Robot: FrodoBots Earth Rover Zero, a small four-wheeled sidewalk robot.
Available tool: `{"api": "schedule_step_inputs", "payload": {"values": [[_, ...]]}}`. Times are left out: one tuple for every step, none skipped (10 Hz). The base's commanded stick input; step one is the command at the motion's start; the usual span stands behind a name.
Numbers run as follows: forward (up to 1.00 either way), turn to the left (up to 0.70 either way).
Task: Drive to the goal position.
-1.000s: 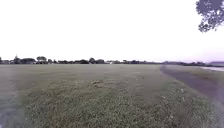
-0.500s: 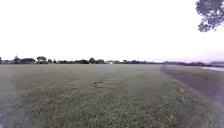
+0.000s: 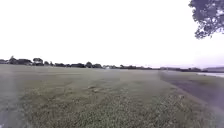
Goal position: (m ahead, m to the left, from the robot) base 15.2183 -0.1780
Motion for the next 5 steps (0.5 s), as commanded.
{"api": "schedule_step_inputs", "payload": {"values": [[0.85,-0.34],[0.85,-0.34],[0.85,-0.34],[0.85,-0.34],[0.85,-0.34]]}}
